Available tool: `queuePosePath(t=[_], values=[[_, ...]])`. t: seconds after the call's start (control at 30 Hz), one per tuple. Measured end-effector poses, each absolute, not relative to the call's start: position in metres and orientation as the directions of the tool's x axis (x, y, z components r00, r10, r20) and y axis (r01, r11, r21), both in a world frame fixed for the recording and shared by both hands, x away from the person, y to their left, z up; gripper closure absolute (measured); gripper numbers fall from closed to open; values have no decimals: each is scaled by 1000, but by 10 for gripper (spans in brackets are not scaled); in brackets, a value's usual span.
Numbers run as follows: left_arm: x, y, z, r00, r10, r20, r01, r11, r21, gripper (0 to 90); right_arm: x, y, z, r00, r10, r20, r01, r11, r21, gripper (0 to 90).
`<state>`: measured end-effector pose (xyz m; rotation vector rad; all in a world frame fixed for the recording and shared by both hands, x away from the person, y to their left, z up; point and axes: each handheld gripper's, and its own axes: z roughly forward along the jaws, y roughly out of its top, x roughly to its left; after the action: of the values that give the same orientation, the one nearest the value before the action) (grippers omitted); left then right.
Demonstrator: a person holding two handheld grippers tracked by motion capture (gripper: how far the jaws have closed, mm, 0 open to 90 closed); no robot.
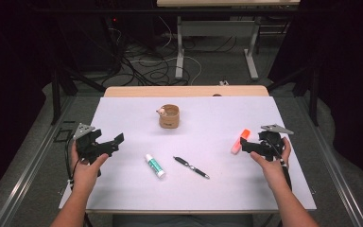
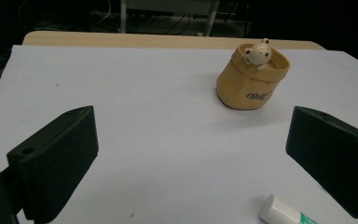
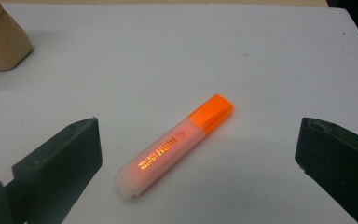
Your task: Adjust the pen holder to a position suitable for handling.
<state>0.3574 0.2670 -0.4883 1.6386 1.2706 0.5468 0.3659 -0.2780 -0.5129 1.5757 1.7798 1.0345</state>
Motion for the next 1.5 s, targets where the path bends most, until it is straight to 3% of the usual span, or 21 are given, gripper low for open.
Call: queuePosePath(t=[0.57, 0.93, 1.17, 1.5], values=[[356, 265, -491, 355, 913, -201, 488, 2, 873, 23, 384, -232, -492, -281, 959, 47, 566, 126, 815, 42], [356, 266, -492, 352, 917, -189, 496, -11, 868, 24, 412, -186, -453, -393, 916, 77, 585, 185, 789, 73], [353, 267, -491, 355, 916, -189, 498, -14, 867, 24, 428, -164, -434, -420, 904, 82, 595, 206, 777, 143], [354, 267, -492, 359, 915, -186, 496, -19, 868, 24, 451, -141, -423, -424, 900, 104, 624, 207, 753, 157]])
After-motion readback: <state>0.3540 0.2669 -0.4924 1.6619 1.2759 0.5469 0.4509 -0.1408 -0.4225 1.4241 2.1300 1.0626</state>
